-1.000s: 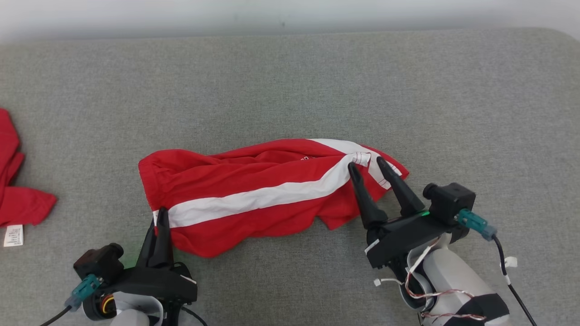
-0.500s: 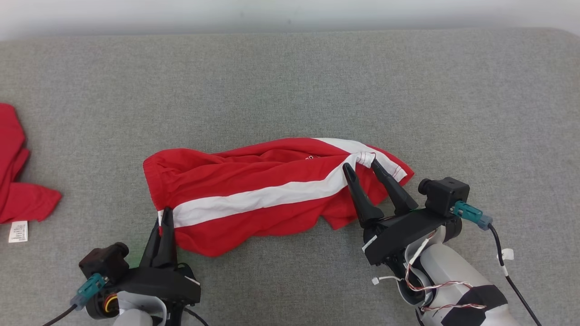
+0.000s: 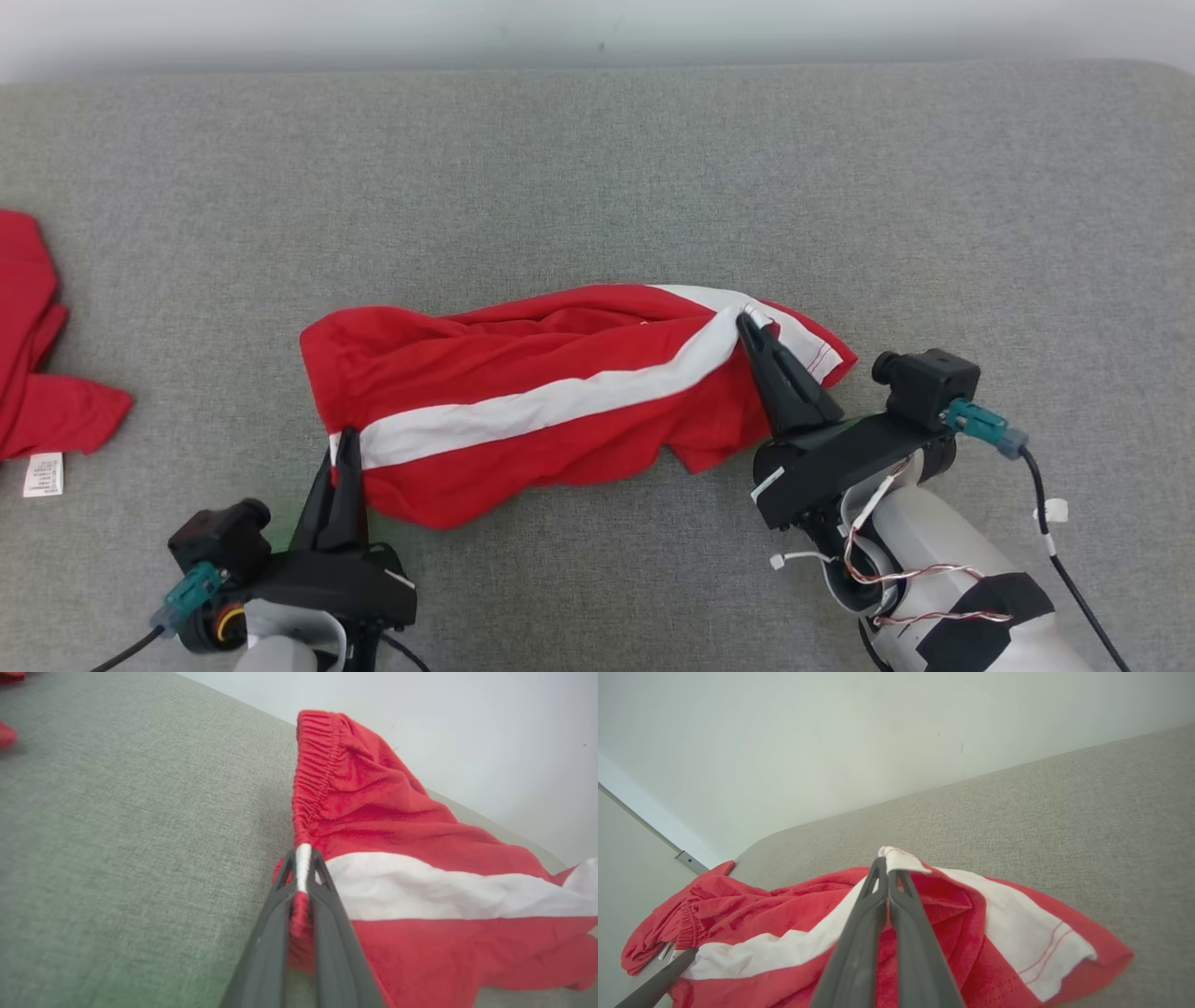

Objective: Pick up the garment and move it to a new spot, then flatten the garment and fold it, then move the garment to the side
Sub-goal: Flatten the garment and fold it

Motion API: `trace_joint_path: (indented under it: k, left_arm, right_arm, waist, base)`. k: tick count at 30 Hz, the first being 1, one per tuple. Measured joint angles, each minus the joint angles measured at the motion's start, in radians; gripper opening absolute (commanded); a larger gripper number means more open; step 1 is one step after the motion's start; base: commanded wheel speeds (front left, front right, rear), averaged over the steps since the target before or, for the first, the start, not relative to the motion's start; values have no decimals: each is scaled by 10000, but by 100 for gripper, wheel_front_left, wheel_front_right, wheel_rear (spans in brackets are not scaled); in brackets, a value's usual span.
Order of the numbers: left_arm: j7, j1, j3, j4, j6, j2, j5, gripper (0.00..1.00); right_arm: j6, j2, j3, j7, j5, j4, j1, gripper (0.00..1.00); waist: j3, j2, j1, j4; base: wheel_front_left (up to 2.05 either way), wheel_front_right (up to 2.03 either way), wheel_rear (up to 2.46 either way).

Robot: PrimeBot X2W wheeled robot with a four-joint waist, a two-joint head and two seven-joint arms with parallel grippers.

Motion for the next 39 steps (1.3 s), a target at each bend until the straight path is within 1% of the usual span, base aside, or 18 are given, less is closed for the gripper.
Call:
trace_joint_path:
  k: [2, 5, 7, 10, 13, 14, 16, 17, 19, 21, 23, 25, 27, 30, 32, 34, 37, 39]
  left_arm:
    - [0, 3, 6, -130, 0, 2, 146, 0]
    - [0, -3, 23, -1028, -2, 10, 360, 0]
    - [0, -65, -113, -1569, -2, 128, 368, 0]
    - [-2, -602, -516, -2230, -2, 675, 341, 0]
    - [8, -1476, -1022, -2531, -8, 1457, -44, 0]
    - [196, -1790, -1227, -2554, -8, 1733, -249, 0]
    - [849, -2475, -1662, -2650, -8, 2372, -596, 0]
    - [1231, -2801, -1789, -2761, -8, 2569, -945, 0]
    - [2268, -3384, -2207, -3104, -8, 3129, -1461, 0]
    - [3296, -3830, -2401, -3605, -6, 3613, -2092, 0]
    - [4249, -4181, -2391, -4194, -8, 3981, -2763, 0]
    - [5264, -4502, -2397, -4608, 4, 4485, -2989, 0]
    - [6192, -4746, -2301, -4865, 249, 4805, -3327, 0]
    - [7457, -4995, -2598, -4876, 533, 5016, -3503, 0]
    - [8109, -5224, -2836, -4698, 715, 5005, -3586, 0]
    - [8519, -5695, -3060, -4355, 840, 4916, -3524, 0]
    - [8661, -6954, -3375, -3572, 882, 4600, -2968, 0]
    - [8178, -8208, -3434, -2941, 882, 4309, -2397, 0]
  right_arm:
    - [0, -15, -144, 0, 0, -249, 1, 0]
    - [0, -104, -564, -2, 146, -1147, 43, 0]
    - [0, -305, -754, -2, 194, -1620, -67, 0]
    - [0, -646, -1072, -2, 320, -2157, -530, 0]
    - [0, -899, -1273, 0, 435, -2481, -1155, 0]
    - [0, -1001, -1279, -2, 428, -2541, -1335, 0]
    - [0, -1174, -1241, 0, 474, -2663, -1686, 0]
    - [0, -1260, -1170, -2, 481, -2723, -1853, 0]
    - [0, -1371, -1026, -2, 709, -2855, -2173, 0]
    - [0, -1584, -894, 96, 878, -3074, -2391, 0]
    - [0, -1824, -848, 384, 1143, -3354, -2526, 0]
    - [0, -2056, -815, 838, 1298, -3599, -2676, 0]
    - [0, -2266, -832, 1381, 1337, -3705, -2914, 0]
    - [0, -2320, -871, 2355, 1392, -3419, -3388, 0]
    - [0, -2245, -907, 3091, 1473, -3003, -3729, 0]
    - [0, -2134, -993, 3772, 1392, -2460, -4394, 0]
    - [0, -1923, -1221, 4259, 911, -1605, -5826, 0]
    - [17, -1820, -1503, 4155, 180, -888, -7144, 0]
  waist:
    - [-26, 0, 0, -1]
    - [-212, 0, -1, -1]
    - [-351, 0, 0, -1]
    - [-623, 0, 0, 12]
    - [-973, -1, -1, 44]
    - [-1100, -2, -1, 57]
    - [-1371, -1, -1, 89]
    - [-1508, -1, -1, 106]
    - [-1785, -2, -1, 136]
    - [-2050, -2, -2, 164]
    - [-2282, -3, -2, 189]
    - [-2434, -3, -3, 216]
    - [-2427, -5, -6, 235]
    - [-2255, -2, -2, 248]
    - [-2057, -3, -2, 257]
    - [-1792, -3, -2, 265]
    - [-1253, -2, -1, 279]
    - [-814, 0, 2, 288]
  base:
    - [0, 0, 0]
    - [0, 0, 0]
    - [0, 0, 0]
    - [0, 0, 0]
    - [0, 0, 0]
    - [0, 0, 0]
    - [0, 0, 0]
    - [0, 0, 0]
    - [0, 0, 0]
    - [0, 0, 0]
    - [0, 0, 0]
    - [0, 0, 0]
    - [0, 0, 0]
    - [0, 0, 0]
    - [0, 0, 0]
    - [0, 0, 0]
    - [0, 0, 0]
    - [0, 0, 0]
